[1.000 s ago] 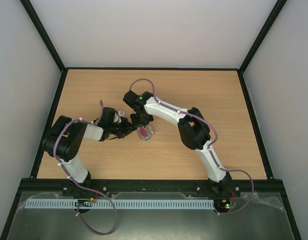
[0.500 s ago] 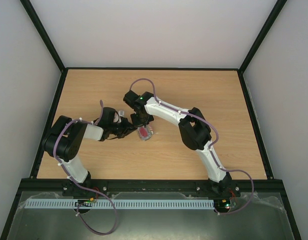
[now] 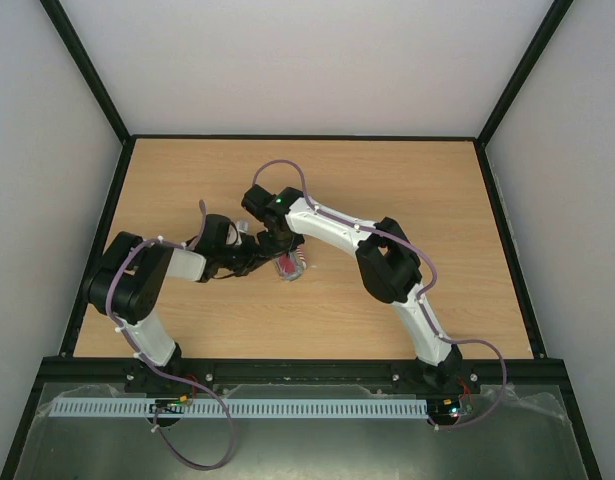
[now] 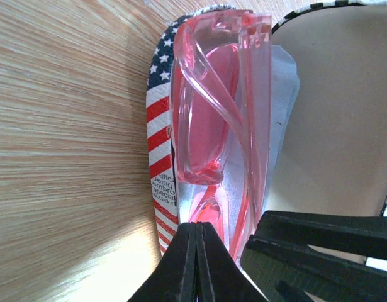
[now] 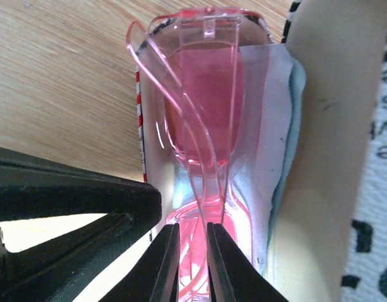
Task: Organize the sunglasses
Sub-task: Place the sunglasses in the sunglasses case, then close the sunglasses case at the center of the board.
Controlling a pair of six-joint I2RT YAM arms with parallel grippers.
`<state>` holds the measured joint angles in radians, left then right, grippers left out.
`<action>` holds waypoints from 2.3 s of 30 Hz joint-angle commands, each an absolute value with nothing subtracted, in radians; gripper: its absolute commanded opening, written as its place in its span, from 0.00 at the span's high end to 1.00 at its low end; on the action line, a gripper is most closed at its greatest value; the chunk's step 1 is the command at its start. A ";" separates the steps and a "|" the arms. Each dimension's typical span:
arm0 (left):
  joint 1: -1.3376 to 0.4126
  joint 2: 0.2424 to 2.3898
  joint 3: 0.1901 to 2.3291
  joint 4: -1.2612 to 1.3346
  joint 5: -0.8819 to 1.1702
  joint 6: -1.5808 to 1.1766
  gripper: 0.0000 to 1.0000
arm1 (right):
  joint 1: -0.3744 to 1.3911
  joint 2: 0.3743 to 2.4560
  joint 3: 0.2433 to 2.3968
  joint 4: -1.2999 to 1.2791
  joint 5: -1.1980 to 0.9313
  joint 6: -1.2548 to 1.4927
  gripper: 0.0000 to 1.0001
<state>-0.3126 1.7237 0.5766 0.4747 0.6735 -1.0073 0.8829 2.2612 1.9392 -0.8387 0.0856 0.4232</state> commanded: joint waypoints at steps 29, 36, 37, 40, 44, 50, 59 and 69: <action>-0.306 1.708 0.595 0.448 0.673 -0.988 0.98 | 0.913 2.251 1.965 -0.940 0.250 0.413 0.76; -0.305 1.708 0.601 0.439 0.672 -0.982 0.98 | 0.913 2.172 1.990 -0.935 0.210 0.415 0.70; -0.305 1.709 0.601 0.439 0.671 -0.981 0.98 | 0.913 2.153 1.986 -0.925 0.196 0.413 0.69; -0.306 1.710 0.601 0.439 0.672 -0.980 0.98 | 0.913 2.088 1.960 -0.895 0.168 0.416 0.64; -0.305 1.709 0.603 0.436 0.672 -0.980 0.98 | 0.903 1.998 1.906 -0.871 0.193 0.422 0.61; -0.305 1.711 0.609 0.426 0.674 -0.969 0.98 | 0.810 1.901 1.715 -0.753 0.117 0.419 0.66; -0.306 1.712 0.606 0.427 0.675 -0.964 0.98 | 0.762 1.889 1.552 -0.602 0.036 0.425 0.65; -0.304 1.729 0.623 0.425 0.679 -0.957 0.98 | 0.762 1.912 1.534 -0.540 -0.055 0.445 0.77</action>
<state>-0.3126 1.7199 0.5968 0.4351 0.6765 -0.9752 0.7586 1.8935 1.5482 -0.5575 -0.0017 0.4313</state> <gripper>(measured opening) 0.025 0.265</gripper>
